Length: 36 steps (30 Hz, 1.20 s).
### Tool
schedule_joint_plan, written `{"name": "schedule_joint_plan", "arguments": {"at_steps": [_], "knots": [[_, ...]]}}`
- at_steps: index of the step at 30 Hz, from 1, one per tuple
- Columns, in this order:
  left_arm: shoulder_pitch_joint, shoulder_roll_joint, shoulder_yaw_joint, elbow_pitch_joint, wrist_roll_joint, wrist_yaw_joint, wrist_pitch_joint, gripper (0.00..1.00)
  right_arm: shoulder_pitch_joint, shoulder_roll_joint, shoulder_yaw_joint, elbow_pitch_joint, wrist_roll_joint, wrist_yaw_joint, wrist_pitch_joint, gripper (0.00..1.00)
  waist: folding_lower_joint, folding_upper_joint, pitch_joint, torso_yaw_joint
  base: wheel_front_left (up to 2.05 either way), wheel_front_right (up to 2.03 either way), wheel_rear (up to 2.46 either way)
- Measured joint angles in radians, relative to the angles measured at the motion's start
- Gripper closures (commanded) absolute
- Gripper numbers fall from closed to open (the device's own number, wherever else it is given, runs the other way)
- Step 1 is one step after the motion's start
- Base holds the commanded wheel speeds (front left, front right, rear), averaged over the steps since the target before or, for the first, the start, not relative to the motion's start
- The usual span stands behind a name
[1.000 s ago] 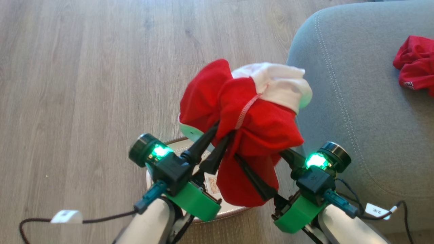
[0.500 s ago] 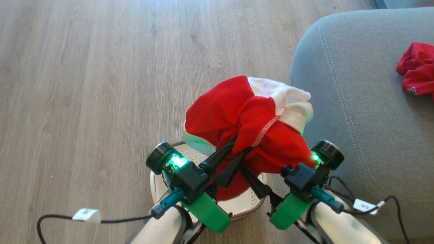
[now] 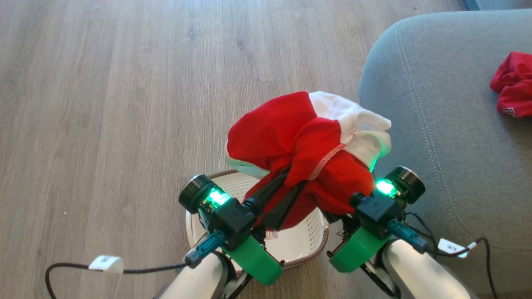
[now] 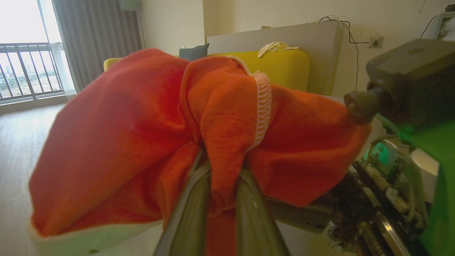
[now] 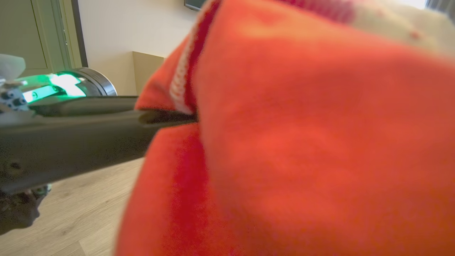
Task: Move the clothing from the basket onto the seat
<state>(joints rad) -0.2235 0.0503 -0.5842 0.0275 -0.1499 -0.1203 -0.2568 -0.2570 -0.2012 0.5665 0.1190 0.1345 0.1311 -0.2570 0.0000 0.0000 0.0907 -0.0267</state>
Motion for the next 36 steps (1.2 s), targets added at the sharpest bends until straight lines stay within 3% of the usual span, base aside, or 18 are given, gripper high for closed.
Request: {"name": "schedule_joint_plan", "arguments": {"at_steps": [4, 7, 8, 9, 10, 36], "knots": [[0.000, 0.000, 0.003, -0.003, 0.000, 0.000, 0.000, 1.00, 0.001, 0.004, -0.011, -0.011, 0.000, 0.000, 0.002, 1.00, 0.0000, 0.0000, 0.003, 0.000, 0.00, 0.00, 0.00], [0.000, 0.000, 0.007, -0.004, 0.004, 0.002, 0.000, 0.51, 0.001, 0.005, -0.018, -0.017, -0.002, 0.000, 0.002, 1.00, 0.0000, 0.0000, 0.005, -0.001, 0.00, 0.00, 0.00], [0.000, 0.000, 0.007, -0.004, 0.010, 0.009, 0.000, 0.25, 0.001, 0.005, -0.024, -0.019, -0.003, 0.000, 0.002, 1.00, 0.0000, 0.0000, 0.006, -0.001, 0.00, 0.00, 0.00], [0.000, 0.000, 0.008, -0.004, 0.012, 0.015, 0.000, 0.07, 0.001, 0.005, -0.030, -0.020, -0.003, 0.000, 0.002, 1.00, 0.0000, 0.0000, 0.007, -0.001, 0.00, 0.00, 0.00], [0.000, 0.000, 0.009, -0.004, 0.012, 0.020, 0.000, 0.00, 0.001, 0.005, -0.036, -0.022, -0.004, 0.000, 0.002, 1.00, 0.0000, 0.0000, 0.007, -0.002, 0.00, 0.00, 0.00], [0.000, 0.000, 0.030, 0.005, 0.012, 0.053, 0.000, 0.00, 0.001, -0.020, -0.139, -0.067, -0.119, 0.000, 0.002, 1.00, 0.0000, 0.0000, -0.005, -0.001, 0.00, 0.00, 0.00]]}}
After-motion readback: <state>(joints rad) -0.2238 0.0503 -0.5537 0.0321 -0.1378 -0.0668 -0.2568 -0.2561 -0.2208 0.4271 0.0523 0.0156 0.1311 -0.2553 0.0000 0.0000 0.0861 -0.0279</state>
